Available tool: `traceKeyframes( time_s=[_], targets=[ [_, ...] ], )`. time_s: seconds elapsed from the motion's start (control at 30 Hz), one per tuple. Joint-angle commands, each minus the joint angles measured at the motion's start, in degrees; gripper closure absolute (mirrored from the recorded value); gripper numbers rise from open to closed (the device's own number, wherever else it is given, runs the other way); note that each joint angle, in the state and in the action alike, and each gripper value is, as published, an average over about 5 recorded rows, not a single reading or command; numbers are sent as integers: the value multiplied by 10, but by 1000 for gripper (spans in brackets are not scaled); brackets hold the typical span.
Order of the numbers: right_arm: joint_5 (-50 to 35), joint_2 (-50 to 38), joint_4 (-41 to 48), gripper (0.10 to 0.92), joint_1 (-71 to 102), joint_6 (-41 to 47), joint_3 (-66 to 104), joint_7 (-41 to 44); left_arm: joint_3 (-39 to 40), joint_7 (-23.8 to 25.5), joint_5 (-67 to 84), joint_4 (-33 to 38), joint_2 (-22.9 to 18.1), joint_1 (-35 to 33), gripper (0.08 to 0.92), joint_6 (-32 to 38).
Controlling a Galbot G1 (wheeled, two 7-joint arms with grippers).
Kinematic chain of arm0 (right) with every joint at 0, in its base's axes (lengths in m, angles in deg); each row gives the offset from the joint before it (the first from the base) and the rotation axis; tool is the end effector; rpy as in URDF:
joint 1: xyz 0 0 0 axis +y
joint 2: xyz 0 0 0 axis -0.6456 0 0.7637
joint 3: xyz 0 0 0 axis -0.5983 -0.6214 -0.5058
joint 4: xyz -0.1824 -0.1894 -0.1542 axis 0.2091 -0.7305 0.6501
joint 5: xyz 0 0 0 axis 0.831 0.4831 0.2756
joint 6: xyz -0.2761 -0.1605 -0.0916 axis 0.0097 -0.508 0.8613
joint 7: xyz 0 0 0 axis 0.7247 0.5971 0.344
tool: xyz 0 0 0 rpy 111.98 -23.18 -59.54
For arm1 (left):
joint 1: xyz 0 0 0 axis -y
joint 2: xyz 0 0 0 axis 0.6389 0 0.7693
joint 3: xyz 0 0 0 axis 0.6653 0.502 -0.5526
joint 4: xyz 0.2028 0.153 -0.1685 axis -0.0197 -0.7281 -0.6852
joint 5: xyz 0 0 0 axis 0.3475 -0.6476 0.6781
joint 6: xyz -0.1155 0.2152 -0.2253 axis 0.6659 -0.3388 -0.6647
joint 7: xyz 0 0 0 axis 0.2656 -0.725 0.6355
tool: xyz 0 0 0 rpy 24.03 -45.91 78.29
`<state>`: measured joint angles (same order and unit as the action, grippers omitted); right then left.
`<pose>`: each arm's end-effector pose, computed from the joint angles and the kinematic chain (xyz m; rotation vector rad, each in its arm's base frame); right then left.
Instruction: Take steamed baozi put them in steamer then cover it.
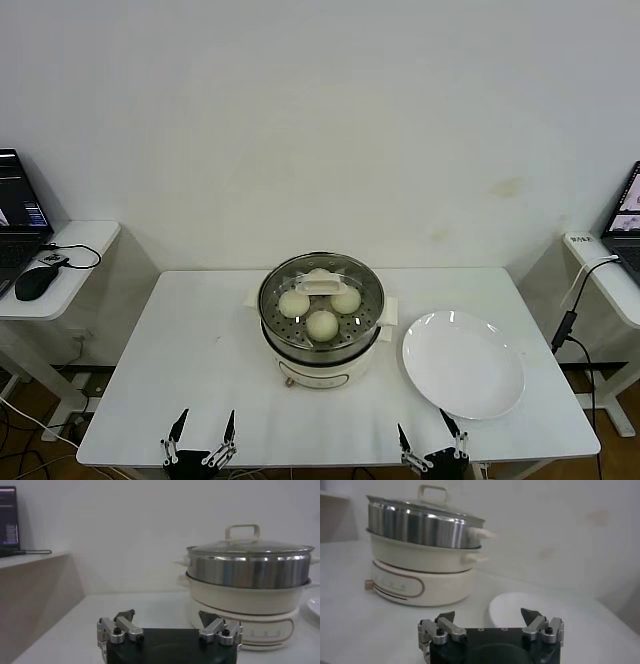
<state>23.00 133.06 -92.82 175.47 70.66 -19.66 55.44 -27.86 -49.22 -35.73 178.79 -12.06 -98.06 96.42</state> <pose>0.0937 -0.0338 -0.3366 0.3024 -2.8946 0.2213 0.0837 0.0246 -0.3234 -0.0358 -2.9744 -0.0129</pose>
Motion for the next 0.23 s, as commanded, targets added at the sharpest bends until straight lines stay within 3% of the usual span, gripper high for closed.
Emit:
traceKeyframes(
  time_s=[0.03, 0.23],
  targets=[
    [-40, 4, -18, 202, 10, 25, 5, 10, 4, 0, 10, 14, -20, -17, 177, -3],
    [-49, 8, -18, 203, 8, 23, 15, 6, 9, -8, 9, 14, -28, -14, 177, -22]
  ],
)
